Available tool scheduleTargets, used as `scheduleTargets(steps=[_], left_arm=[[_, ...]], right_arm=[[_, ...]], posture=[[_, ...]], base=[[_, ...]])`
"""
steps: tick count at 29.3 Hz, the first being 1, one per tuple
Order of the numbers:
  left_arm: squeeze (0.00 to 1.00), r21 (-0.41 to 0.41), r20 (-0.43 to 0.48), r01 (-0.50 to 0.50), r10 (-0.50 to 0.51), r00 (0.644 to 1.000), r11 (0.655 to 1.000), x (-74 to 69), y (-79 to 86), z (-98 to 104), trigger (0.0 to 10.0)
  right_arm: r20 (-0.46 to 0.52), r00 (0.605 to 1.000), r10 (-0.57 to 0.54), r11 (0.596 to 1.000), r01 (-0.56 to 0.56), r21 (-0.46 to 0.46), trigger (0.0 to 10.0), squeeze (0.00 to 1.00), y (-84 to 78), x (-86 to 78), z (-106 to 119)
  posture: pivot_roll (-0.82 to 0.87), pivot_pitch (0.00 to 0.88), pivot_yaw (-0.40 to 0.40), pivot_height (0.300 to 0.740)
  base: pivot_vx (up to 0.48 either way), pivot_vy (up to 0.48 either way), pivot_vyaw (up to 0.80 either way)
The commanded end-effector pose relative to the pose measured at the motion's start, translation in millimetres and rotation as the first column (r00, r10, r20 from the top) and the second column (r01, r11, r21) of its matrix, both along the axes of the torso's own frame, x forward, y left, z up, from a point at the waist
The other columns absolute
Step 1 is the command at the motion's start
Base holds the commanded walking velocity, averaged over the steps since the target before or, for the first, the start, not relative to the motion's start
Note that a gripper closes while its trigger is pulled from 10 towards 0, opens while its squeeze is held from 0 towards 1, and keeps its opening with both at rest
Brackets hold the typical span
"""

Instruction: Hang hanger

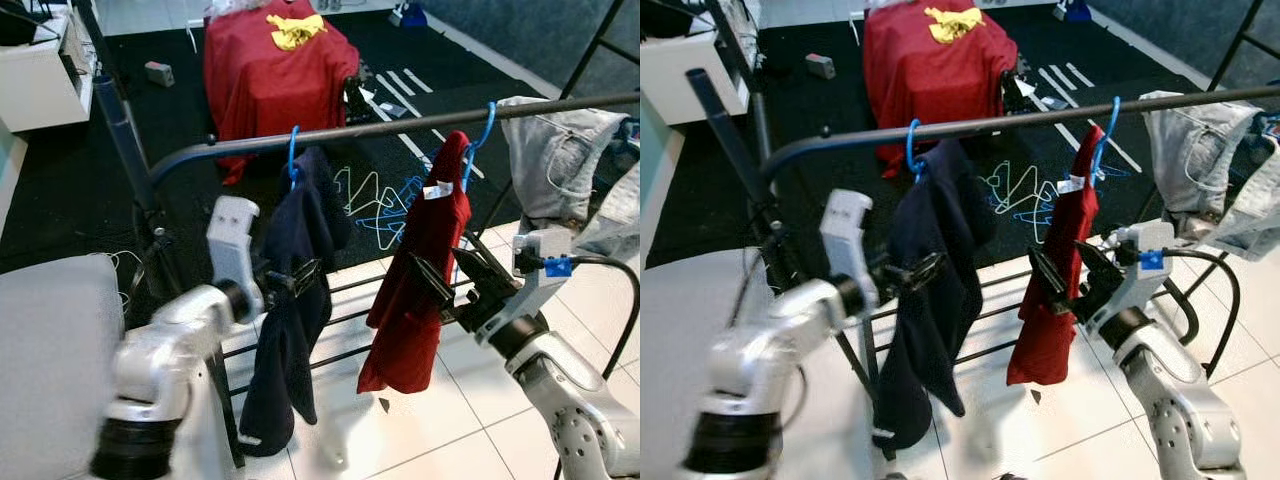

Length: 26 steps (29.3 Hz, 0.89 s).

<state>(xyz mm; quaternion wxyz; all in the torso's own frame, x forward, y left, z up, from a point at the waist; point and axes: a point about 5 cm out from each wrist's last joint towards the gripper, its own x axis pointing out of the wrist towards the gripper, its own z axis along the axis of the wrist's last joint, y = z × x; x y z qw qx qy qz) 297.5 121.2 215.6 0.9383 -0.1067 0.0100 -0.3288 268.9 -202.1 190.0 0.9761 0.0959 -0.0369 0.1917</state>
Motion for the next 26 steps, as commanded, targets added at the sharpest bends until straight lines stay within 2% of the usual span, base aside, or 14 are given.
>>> scheduleTargets(steps=[1, 2, 3, 4, 8, 9, 10, 13, 15, 17, 19, 21, 23, 26], left_arm=[[1.0, -0.058, 0.039, 0.075, -0.073, 0.997, 0.995, -7.9, 10.9, 8.4, 10.0], [1.0, -0.058, 0.039, 0.075, -0.073, 0.997, 0.995, -7.9, 10.9, 8.4, 10.0], [1.0, -0.127, 0.057, 0.115, -0.108, 0.992, 0.985, -11.2, 14.5, 14.5, 10.0], [0.93, -0.193, 0.083, 0.196, -0.183, 0.98, 0.961, -18.7, 14.1, 19.4, 10.0], [0.93, -0.23, 0.103, 0.253, -0.235, 0.966, 0.94, -24.3, 13.1, 22.3, 10.0], [0.16, -0.262, 0.122, 0.335, -0.313, 0.942, 0.905, -32.9, 10.8, 22.8, 10.0], [0.0, -0.288, 0.135, 0.401, -0.378, 0.916, 0.87, -40.4, 8.1, 22.1, 10.0], [0.0, -0.31, 0.142, 0.445, -0.422, 0.895, 0.84, -45.4, 6.0, 20.8, 10.0], [0.0, -0.339, 0.142, 0.461, -0.44, 0.887, 0.82, -46.4, 3.8, 16.8, 10.0], [0.0, -0.339, 0.142, 0.461, -0.44, 0.887, 0.82, -46.4, 3.8, 16.8, 10.0], [0.0, -0.364, 0.131, 0.439, -0.422, 0.897, 0.821, -42.3, 3.6, 13.5, 10.0], [0.0, -0.364, 0.131, 0.439, -0.422, 0.897, 0.821, -42.3, 3.6, 13.5, 10.0], [0.0, -0.377, 0.12, 0.429, -0.415, 0.902, 0.821, -40.9, 3.8, 11.2, 10.0], [0.0, -0.376, 0.11, 0.422, -0.413, 0.904, 0.825, -40.7, 4.2, 9.3, 10.0]], right_arm=[[-0.018, 1.0, -0.019, 1.0, 0.019, -0.015, 10.0, 0.0, -5.1, 0.3, -2.1], [-0.018, 1.0, -0.019, 1.0, 0.019, -0.015, 10.0, 0.0, -5.1, 0.3, -2.1], [-0.017, 1.0, -0.019, 1.0, 0.019, -0.016, 10.0, 0.0, -5.3, 0.9, -1.7], [-0.016, 1.0, -0.018, 1.0, 0.018, -0.018, 10.0, 0.0, -5.2, 1.3, -1.1], [-0.015, 1.0, -0.018, 1.0, 0.018, -0.02, 10.0, 0.0, -5.1, 1.5, -0.7], [-0.015, 1.0, -0.017, 1.0, 0.017, -0.024, 10.0, 0.0, -5.1, 1.9, -0.1], [-0.014, 1.0, -0.017, 0.999, 0.017, -0.028, 10.0, 0.0, -5.1, 2.5, 0.8], [-0.013, 1.0, -0.015, 0.999, 0.015, -0.03, 10.0, 0.0, -4.2, 3.6, 1.8], [-0.004, 1.0, 0.019, 1.0, -0.019, -0.014, 10.0, 0.0, 5.2, 7.8, 5.5], [-0.004, 1.0, 0.019, 1.0, -0.019, -0.014, 10.0, 0.0, 5.2, 7.8, 5.5], [0.029, 0.993, 0.11, 0.992, -0.112, 0.052, 10.0, 0.0, 24.9, 12.7, 13.7], [0.029, 0.993, 0.11, 0.992, -0.112, 0.052, 10.0, 0.0, 24.9, 12.7, 13.7], [0.087, 0.977, 0.194, 0.969, -0.205, 0.137, 10.0, 0.0, 40.8, 15.5, 27.0], [0.113, 0.97, 0.217, 0.957, -0.234, 0.169, 10.0, 0.0, 45.4, 16.6, 33.4]], posture=[[0.01, 0.199, -0.016, 0.74], [0.01, 0.199, -0.016, 0.74], [0.01, 0.198, -0.017, 0.74], [0.01, 0.197, -0.019, 0.74], [0.01, 0.197, -0.019, 0.74], [0.0, 0.197, -0.02, 0.74], [0.0, 0.195, -0.02, 0.74], [0.0, 0.193, -0.02, 0.74], [0.0, 0.192, -0.021, 0.74], [0.0, 0.192, -0.021, 0.74], [0.01, 0.189, -0.024, 0.74], [0.01, 0.189, -0.024, 0.74], [0.01, 0.184, -0.028, 0.74], [0.02, 0.183, -0.03, 0.74]], base=[[0.0, 0.0, 0.0], [0.0, 0.0, 0.0], [0.0, 0.0, 0.0], [0.0, 0.0, 0.0], [0.0, 0.0, 0.0], [0.0, 0.0, 0.0], [0.0, 0.0, 0.0], [0.0, 0.0, 0.0], [0.0, 0.0, 0.0], [0.0, 0.0, 0.0], [0.0, 0.0, 0.0], [0.0, 0.0, 0.0], [0.0, 0.0, 0.0], [0.0, 0.0, 0.0]])
